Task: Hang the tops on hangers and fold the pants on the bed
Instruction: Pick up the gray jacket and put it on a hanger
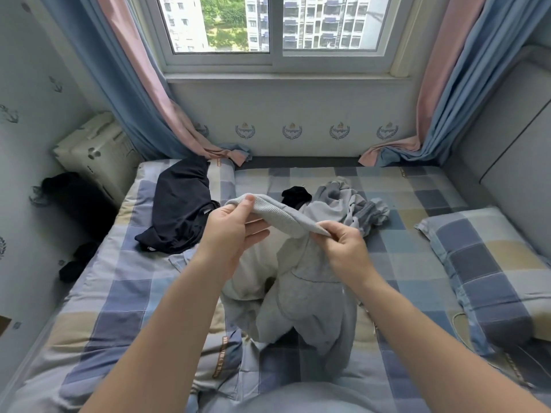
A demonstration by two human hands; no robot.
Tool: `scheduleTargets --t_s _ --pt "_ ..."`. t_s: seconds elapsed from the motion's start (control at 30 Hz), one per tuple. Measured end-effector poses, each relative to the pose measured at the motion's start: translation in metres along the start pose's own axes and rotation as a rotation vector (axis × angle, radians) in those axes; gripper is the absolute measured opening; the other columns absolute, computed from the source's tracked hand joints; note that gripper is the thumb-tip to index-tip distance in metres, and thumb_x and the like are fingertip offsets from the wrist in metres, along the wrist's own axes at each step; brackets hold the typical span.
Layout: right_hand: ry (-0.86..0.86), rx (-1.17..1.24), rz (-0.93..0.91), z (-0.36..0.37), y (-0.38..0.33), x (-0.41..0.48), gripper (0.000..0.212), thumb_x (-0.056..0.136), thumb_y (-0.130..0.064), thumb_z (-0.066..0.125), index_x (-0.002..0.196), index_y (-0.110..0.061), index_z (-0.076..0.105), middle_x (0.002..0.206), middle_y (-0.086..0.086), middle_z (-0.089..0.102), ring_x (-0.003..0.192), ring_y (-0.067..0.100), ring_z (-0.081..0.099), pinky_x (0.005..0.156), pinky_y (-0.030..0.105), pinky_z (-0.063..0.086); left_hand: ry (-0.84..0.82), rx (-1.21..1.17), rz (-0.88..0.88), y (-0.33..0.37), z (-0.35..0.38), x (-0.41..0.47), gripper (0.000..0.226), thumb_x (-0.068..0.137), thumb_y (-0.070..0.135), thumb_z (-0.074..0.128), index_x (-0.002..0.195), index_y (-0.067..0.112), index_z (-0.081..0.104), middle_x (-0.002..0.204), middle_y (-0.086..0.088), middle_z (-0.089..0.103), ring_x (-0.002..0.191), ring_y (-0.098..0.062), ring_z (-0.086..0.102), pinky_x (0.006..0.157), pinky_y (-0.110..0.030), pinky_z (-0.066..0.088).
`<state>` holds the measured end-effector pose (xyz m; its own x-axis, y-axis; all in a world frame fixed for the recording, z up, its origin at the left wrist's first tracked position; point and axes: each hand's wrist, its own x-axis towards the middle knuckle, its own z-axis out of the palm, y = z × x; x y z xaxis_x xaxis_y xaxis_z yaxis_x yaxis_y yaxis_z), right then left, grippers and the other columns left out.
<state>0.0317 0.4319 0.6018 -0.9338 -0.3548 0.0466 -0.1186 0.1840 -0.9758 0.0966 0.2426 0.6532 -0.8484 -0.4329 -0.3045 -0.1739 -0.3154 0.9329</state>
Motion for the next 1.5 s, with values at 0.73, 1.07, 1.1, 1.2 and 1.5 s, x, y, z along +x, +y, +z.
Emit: scheduleTargets --t_s 0.73,1.07,1.1,1.2,1.5 --pt "-0.234 -0.604 -0.072 -0.026 -0.020 0.013 0.035 0.072 -0.046 0.077 0.096 -0.030 0.058 0.088 -0.007 0.062 0.081 0.015 0.061 0.073 0.041 0.052 -0.255 0.515 0.401 -0.011 0.027 -0.014 0.026 0.093 0.011 0.050 0.085 -0.012 0.061 0.070 -0.010 0.054 0.066 -0.017 0.045 0.056 -0.029 0.034" --pt "0.175 -0.591 0.008 0.004 0.048 -0.010 0.007 0.089 -0.008 0.052 0.092 -0.015 0.053 0.087 0.004 0.060 0.083 0.034 0.056 0.065 0.043 0.049 -0.189 0.423 0.291 -0.017 0.027 -0.020 0.028 0.099 0.010 0.051 0.090 -0.014 0.061 0.073 -0.014 0.054 0.068 -0.023 0.047 0.063 -0.039 0.036" --pt "0.177 -0.618 0.039 0.002 0.053 -0.011 0.008 0.090 -0.009 0.052 0.097 -0.013 0.055 0.095 0.007 0.061 0.089 0.034 0.056 0.069 0.045 0.050 -0.174 0.422 0.282 -0.018 0.024 -0.020 0.028 0.099 0.012 0.052 0.090 -0.013 0.061 0.073 -0.013 0.053 0.069 -0.023 0.047 0.063 -0.039 0.036" --pt "0.115 -0.732 0.177 -0.003 0.064 -0.009 0.023 0.091 -0.011 0.050 0.112 -0.017 0.056 0.114 0.008 0.056 0.107 0.035 0.052 0.083 0.045 0.047 -0.119 0.400 0.251 -0.021 0.015 -0.014 0.031 0.099 0.015 0.052 0.091 -0.014 0.060 0.074 -0.013 0.053 0.069 -0.023 0.048 0.064 -0.038 0.038" --pt "-0.068 -0.933 0.389 -0.023 0.065 -0.019 0.021 0.083 -0.009 0.050 0.091 -0.027 0.056 0.089 -0.002 0.050 0.079 0.025 0.048 0.066 0.032 0.039 0.153 0.314 0.113 -0.043 -0.022 0.010 0.032 0.095 0.018 0.054 0.083 -0.011 0.056 0.075 -0.006 0.050 0.067 -0.019 0.044 0.062 -0.035 0.037"
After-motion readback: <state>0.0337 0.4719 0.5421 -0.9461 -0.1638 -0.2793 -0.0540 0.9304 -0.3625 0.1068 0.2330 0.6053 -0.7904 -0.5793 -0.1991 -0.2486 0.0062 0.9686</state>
